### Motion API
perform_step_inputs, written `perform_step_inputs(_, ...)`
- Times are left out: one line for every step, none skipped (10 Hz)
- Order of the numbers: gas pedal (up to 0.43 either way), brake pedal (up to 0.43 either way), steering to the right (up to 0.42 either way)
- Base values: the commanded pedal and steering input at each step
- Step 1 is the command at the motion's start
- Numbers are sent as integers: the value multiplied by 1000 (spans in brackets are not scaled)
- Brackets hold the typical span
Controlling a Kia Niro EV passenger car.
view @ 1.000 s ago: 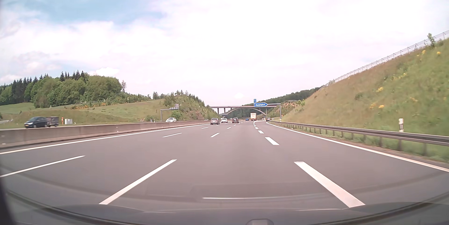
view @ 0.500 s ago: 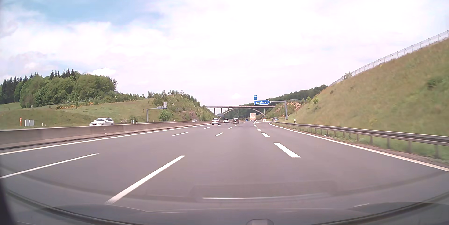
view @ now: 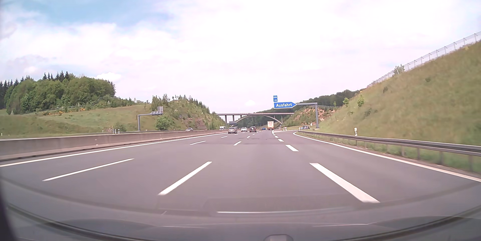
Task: Follow the waypoints while adhering to traffic rules and regulations
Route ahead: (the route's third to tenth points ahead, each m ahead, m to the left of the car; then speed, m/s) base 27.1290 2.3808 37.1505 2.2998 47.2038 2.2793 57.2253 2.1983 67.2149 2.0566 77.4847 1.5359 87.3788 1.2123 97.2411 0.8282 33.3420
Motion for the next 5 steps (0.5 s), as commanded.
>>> perform_step_inputs(177,0,5)
perform_step_inputs(177,0,6)
perform_step_inputs(177,0,6)
perform_step_inputs(177,0,7)
perform_step_inputs(177,0,8)
